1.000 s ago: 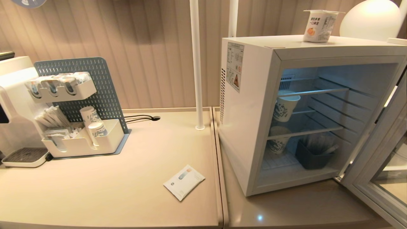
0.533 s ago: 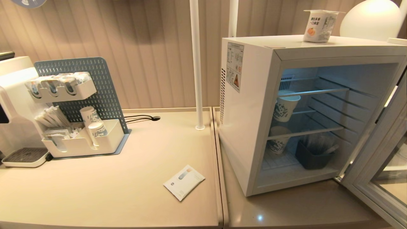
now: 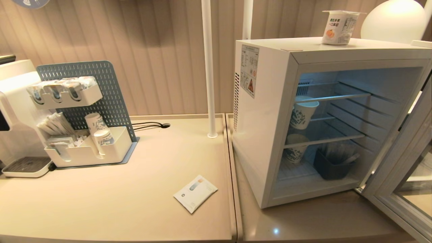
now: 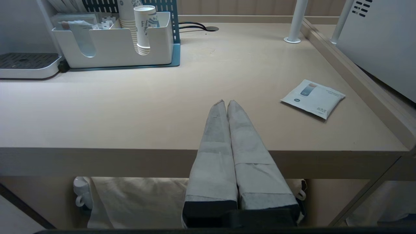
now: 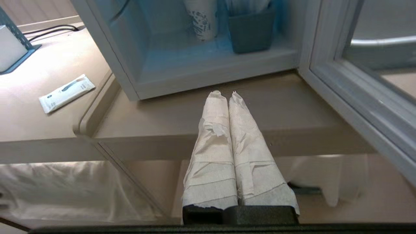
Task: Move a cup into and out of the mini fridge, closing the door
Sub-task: Close the freezer door
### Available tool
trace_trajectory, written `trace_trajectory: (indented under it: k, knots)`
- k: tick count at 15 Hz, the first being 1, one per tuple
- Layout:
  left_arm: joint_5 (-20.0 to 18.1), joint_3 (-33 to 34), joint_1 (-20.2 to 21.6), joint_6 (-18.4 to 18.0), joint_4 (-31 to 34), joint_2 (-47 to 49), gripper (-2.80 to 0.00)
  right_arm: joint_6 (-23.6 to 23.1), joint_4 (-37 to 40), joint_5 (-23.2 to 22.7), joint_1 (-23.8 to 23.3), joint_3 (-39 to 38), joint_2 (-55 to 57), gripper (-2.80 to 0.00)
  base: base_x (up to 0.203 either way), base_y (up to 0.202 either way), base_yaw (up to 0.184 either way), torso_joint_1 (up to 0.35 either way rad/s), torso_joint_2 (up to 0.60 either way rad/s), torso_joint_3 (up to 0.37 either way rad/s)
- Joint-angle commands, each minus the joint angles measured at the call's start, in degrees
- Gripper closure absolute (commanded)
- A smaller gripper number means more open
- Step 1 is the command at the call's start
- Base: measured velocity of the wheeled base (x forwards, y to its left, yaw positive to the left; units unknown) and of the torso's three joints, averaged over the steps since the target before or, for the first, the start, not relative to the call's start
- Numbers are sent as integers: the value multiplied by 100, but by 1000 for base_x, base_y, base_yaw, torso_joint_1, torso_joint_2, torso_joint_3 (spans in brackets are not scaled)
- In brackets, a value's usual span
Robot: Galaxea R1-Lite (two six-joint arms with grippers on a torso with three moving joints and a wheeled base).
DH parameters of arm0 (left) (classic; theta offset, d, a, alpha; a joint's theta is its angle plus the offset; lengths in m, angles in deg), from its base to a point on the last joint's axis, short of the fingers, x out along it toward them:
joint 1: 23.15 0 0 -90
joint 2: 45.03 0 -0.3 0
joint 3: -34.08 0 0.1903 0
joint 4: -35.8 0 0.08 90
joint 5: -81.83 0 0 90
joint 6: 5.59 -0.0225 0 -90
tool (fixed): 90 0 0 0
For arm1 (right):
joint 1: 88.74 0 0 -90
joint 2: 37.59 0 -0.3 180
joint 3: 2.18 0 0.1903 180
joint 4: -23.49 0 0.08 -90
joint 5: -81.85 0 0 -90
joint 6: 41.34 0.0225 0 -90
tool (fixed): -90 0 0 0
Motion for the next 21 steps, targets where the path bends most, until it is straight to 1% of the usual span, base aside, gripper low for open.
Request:
trace_trajectory:
  k: [1, 2, 4, 5, 6, 7, 9, 10, 11, 12, 13, 14, 15, 16, 17, 18, 19, 20, 21]
  knots:
    - [5, 9, 2, 5, -1, -2, 0, -395, 34, 13, 4, 67, -31, 0, 0, 0, 0, 0, 0, 0]
    - [5, 9, 2, 5, -1, -2, 0, -781, 19, -12, 4, 77, -32, 0, 0, 0, 0, 0, 0, 0]
    - [5, 9, 2, -4, -1, -2, 0, -1045, 0, -249, 4, 81, -29, 0, 0, 0, 0, 0, 0, 0]
    - [5, 9, 2, -4, -1, -2, 0, -1292, -27, -388, 4, 66, -32, 0, 0, 0, 0, 0, 0, 0]
    - [5, 9, 2, -4, -1, -2, 0, -1337, -187, -515, 4, 34, -33, 0, 0, 0, 0, 0, 0, 0]
    - [5, 9, 2, -4, -1, -2, 0, -1296, -178, -552, 4, 18, -26, 0, 0, 0, 0, 0, 0, 0]
    - [5, 9, 2, -4, -1, -2, 0, -948, -87, -383, 4, 37, 9, 0, 0, 0, 0, 0, 0, 0]
    - [5, 9, 2, -4, -1, -2, 0, -937, -86, -389, 4, 46, -24, 0, 0, 0, 0, 0, 0, 0]
    - [5, 9, 2, -4, -1, -2, 0, -1082, -106, -414, 4, 46, -24, 0, 0, 0, 0, 0, 0, 0]
    - [5, 9, 2, -4, -1, -2, 0, -1377, -114, -488, 4, 50, -22, 0, 0, 0, 0, 0, 0, 0]
    - [5, 9, 2, -4, -1, -2, 0, -1500, -107, -600, 10, 54, 68, 0, 0, 0, 0, 0, 0, 0]
    - [5, 9, 2, -4, -1, -2, 0, -1369, -99, -574, 10, 46, 181, 0, 0, 0, 0, 0, 0, 0]
    - [5, 9, 2, -4, -1, -2, 0, -961, -98, -482, 7, 39, 184, 0, 0, 0, 0, 0, 0, 0]
    - [5, 9, 2, -4, -1, -2, 0, -762, -127, -407, 9, 20, 40, 0, 0, 0, 0, 0, 0, 0]
    - [5, 9, 2, 5, -1, -2, 0, -681, -193, -349, 6, -4, -68, 0, 0, 0, 0, 0, 0, 0]
    - [5, 9, 2, 2, -1, -2, 0, -606, -505, -327, 3, -86, -49, 0, 0, 0, 0, 0, 0, 0]
    - [5, 9, 2, -4, -1, -2, 0, -575, -1188, -313, 4, -260, -41, 0, 0, 0, 0, 0, 0, 0]
    - [5, 9, 2, -4, -1, -2, 0, -581, -1655, -272, 4, -380, -37, 0, 0, 0, 0, 0, 0, 0]
    - [5, 9, 2, -4, -1, -2, 0, -604, -1649, -244, 4, -321, -31, 0, 0, 0, 0, 0, 0, 0]
